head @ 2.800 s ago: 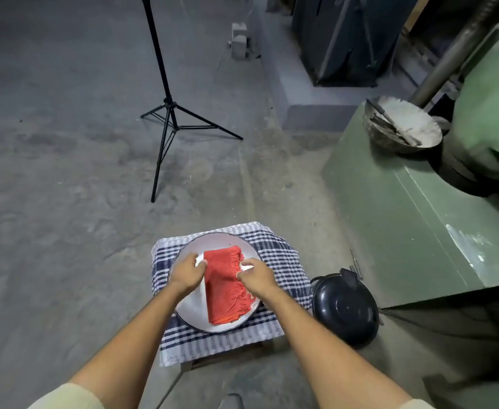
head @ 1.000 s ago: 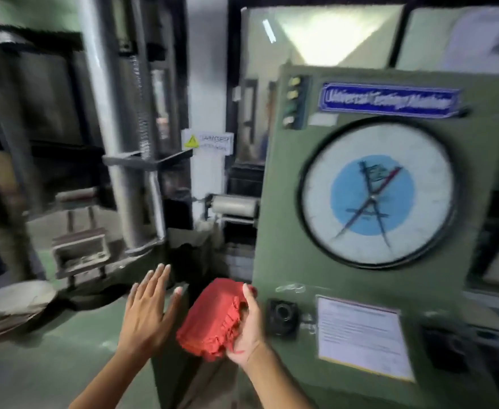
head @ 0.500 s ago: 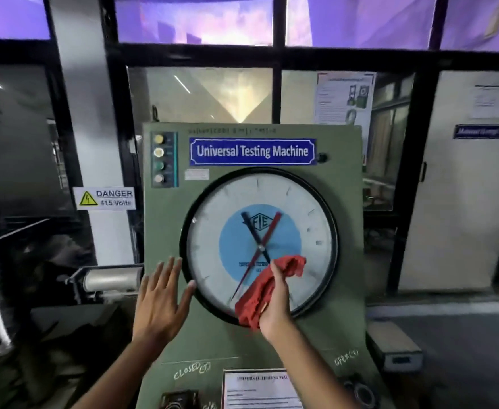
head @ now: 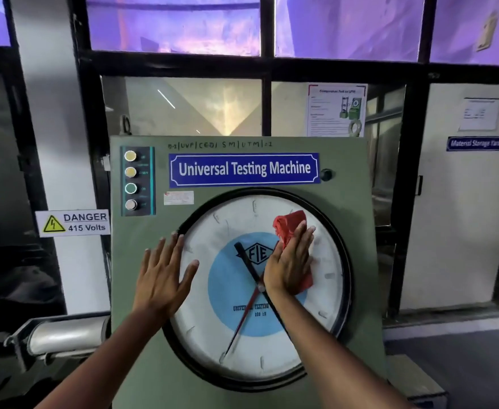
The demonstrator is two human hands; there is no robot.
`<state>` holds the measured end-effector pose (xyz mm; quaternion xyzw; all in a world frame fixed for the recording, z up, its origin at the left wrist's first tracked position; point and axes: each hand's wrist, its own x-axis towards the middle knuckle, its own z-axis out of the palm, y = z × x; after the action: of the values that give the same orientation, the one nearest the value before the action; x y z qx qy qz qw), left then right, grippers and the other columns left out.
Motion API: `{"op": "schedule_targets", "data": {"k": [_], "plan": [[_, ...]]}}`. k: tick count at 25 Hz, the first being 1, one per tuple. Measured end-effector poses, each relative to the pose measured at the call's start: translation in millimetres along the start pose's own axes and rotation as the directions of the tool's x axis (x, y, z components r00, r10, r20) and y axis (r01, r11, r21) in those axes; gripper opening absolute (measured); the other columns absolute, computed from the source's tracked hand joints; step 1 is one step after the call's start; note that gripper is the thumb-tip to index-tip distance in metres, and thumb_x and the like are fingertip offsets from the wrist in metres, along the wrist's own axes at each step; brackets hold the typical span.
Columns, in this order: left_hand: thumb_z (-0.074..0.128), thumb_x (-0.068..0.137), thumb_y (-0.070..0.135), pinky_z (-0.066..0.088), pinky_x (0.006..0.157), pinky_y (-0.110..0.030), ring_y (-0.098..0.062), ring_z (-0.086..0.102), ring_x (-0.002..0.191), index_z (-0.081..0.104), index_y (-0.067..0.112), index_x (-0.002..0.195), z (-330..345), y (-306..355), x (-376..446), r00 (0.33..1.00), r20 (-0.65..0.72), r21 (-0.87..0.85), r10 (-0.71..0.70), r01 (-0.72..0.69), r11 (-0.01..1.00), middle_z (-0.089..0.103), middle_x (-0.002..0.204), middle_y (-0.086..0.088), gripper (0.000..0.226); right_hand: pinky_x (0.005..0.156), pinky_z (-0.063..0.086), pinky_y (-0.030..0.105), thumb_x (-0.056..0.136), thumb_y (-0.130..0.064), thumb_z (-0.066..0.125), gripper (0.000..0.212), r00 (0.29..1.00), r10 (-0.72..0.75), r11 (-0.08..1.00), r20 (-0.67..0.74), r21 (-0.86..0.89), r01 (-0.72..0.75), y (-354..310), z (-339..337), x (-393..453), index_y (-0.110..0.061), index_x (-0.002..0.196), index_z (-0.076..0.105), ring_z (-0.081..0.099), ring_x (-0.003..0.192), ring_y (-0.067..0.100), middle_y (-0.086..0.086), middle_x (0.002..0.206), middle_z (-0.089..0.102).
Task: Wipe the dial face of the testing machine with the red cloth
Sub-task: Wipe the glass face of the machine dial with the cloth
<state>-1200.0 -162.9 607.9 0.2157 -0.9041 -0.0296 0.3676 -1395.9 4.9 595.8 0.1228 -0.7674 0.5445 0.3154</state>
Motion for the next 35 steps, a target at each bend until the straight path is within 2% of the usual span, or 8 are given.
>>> {"op": "schedule_targets", "data": {"k": [9, 16, 19, 23, 27, 31, 33, 35], "plan": [[0.020, 0.102, 0.064, 0.007, 0.133, -0.046, -0.021, -0.004, 0.164, -0.004, 0.024, 0.168, 65, -37, 84, 0.989, -0.054, 0.019, 0.136, -0.135, 0.991, -0.010, 0.176, 0.000, 0.081, 0.128, 0.011, 0.060, 0.102, -0.069, 0.021, 0.087, 0.965, -0.241, 0.886, 0.098, -0.384, 0.261, 62, 56, 32, -0.014, 0.169, 0.010, 0.011, 0.163, 0.023, 0.010, 0.176, 0.008], [0.020, 0.105, 0.055, 0.007, 0.133, -0.043, -0.015, -0.005, 0.164, -0.003, 0.022, 0.168, 64, -39, 110, 0.975, -0.101, -0.028, 0.198, -0.202, 0.979, -0.007, 0.177, 0.004, 0.075, 0.128, 0.009, 0.061, 0.105, -0.065, 0.010, 0.077, 0.989, -0.082, 0.972, -0.124, -0.231, 0.052, 24, 82, 56, -0.021, 0.169, 0.008, 0.011, 0.163, 0.019, 0.005, 0.177, 0.011], [0.014, 0.106, 0.050, 0.006, 0.133, -0.042, -0.011, -0.009, 0.163, -0.004, 0.025, 0.167, 64, -42, 108, 0.978, -0.091, -0.115, 0.188, -0.197, 0.974, -0.009, 0.176, 0.007, 0.069, 0.130, 0.005, 0.056, 0.109, -0.055, 0.013, 0.067, 0.935, -0.351, 0.902, -0.051, -0.288, 0.323, 9, 103, 35, -0.024, 0.169, 0.012, 0.009, 0.163, 0.017, 0.002, 0.177, 0.011], [0.014, 0.107, 0.044, 0.006, 0.133, -0.042, -0.013, -0.010, 0.163, -0.003, 0.020, 0.167, 61, -36, 107, 0.985, -0.090, -0.140, 0.148, -0.159, 0.977, -0.008, 0.176, 0.005, 0.067, 0.129, 0.012, 0.057, 0.111, -0.045, 0.023, 0.061, 0.712, -0.674, 0.650, 0.195, -0.303, 0.697, 64, 88, 20, -0.028, 0.169, 0.015, 0.011, 0.163, 0.015, -0.005, 0.177, 0.007], [0.013, 0.105, 0.047, 0.006, 0.133, -0.042, -0.013, -0.013, 0.163, -0.005, 0.020, 0.166, 58, -31, 106, 0.988, -0.080, -0.155, 0.133, -0.145, 0.977, -0.010, 0.176, 0.006, 0.069, 0.125, 0.021, 0.062, 0.111, -0.043, 0.020, 0.061, 0.826, -0.549, 0.726, 0.125, -0.418, 0.546, 125, 39, 63, -0.023, 0.169, 0.016, 0.011, 0.163, 0.018, 0.000, 0.177, 0.006], [0.010, 0.103, 0.053, 0.003, 0.133, -0.041, -0.011, -0.015, 0.162, -0.008, 0.024, 0.165, 57, -32, 107, 0.988, -0.063, -0.210, 0.142, -0.152, 0.966, -0.012, 0.175, 0.009, 0.071, 0.128, 0.012, 0.060, 0.110, -0.044, 0.023, 0.064, 0.950, -0.313, 0.898, -0.016, -0.329, 0.291, 53, 62, 85, -0.023, 0.169, 0.013, 0.011, 0.163, 0.021, 0.004, 0.177, 0.010], [0.009, 0.103, 0.054, 0.004, 0.134, -0.043, -0.011, -0.014, 0.162, -0.008, 0.025, 0.165, 56, -37, 109, 0.987, -0.051, -0.232, 0.151, -0.159, 0.960, -0.011, 0.175, 0.009, 0.070, 0.130, 0.005, 0.056, 0.110, -0.048, 0.021, 0.065, 0.910, -0.413, 0.866, 0.044, -0.292, 0.407, 12, 89, 66, -0.026, 0.169, 0.008, 0.006, 0.163, 0.020, 0.002, 0.177, 0.006], [0.009, 0.104, 0.053, 0.004, 0.134, -0.044, -0.012, -0.014, 0.163, -0.007, 0.025, 0.165, 57, -39, 109, 0.985, -0.057, -0.240, 0.164, -0.173, 0.955, -0.011, 0.176, 0.008, 0.069, 0.130, 0.004, 0.055, 0.109, -0.050, 0.023, 0.065, 0.773, -0.614, 0.725, 0.159, -0.274, 0.632, 2, 108, 32, -0.029, 0.169, 0.009, 0.005, 0.163, 0.015, -0.003, 0.177, 0.006]]}}
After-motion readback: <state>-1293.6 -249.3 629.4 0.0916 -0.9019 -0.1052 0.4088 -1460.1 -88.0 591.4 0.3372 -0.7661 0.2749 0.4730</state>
